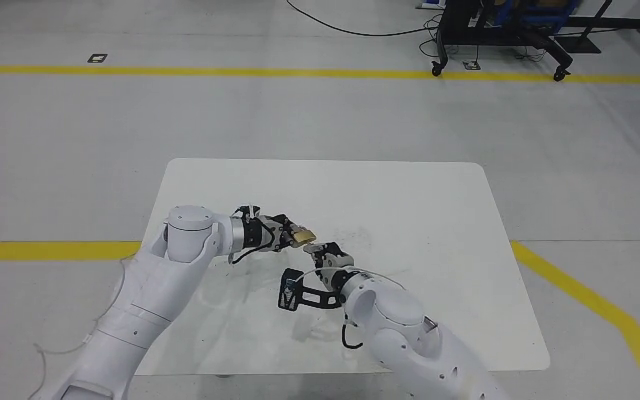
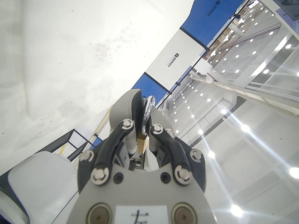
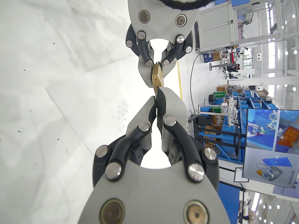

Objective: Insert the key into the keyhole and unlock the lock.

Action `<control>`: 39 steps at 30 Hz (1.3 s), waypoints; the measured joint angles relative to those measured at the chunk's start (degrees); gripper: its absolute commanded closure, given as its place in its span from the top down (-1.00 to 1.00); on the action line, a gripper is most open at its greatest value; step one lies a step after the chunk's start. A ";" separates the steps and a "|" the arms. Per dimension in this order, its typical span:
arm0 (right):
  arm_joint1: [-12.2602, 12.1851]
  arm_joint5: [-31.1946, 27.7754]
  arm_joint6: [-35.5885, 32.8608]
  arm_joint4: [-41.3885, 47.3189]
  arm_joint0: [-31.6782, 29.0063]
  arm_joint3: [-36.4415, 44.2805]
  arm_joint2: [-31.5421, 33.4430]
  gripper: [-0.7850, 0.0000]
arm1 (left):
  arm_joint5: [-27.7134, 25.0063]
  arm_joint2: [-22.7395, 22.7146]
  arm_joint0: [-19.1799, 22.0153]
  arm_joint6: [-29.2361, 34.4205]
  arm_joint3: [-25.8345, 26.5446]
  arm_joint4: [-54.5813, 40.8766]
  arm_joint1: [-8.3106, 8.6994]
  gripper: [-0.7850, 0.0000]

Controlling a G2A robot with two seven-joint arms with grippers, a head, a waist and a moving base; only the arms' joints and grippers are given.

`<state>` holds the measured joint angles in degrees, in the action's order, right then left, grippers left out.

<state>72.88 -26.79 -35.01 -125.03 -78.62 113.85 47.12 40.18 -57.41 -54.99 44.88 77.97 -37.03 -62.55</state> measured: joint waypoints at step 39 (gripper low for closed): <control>2.20 -0.57 -1.56 6.10 3.32 -3.01 0.37 1.00 | -1.05 -0.44 -0.03 -1.67 -0.04 -1.99 -0.02 -1.00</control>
<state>75.08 -27.36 -36.57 -118.94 -75.30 110.85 47.49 39.13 -57.84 -55.02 43.21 77.94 -39.02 -62.57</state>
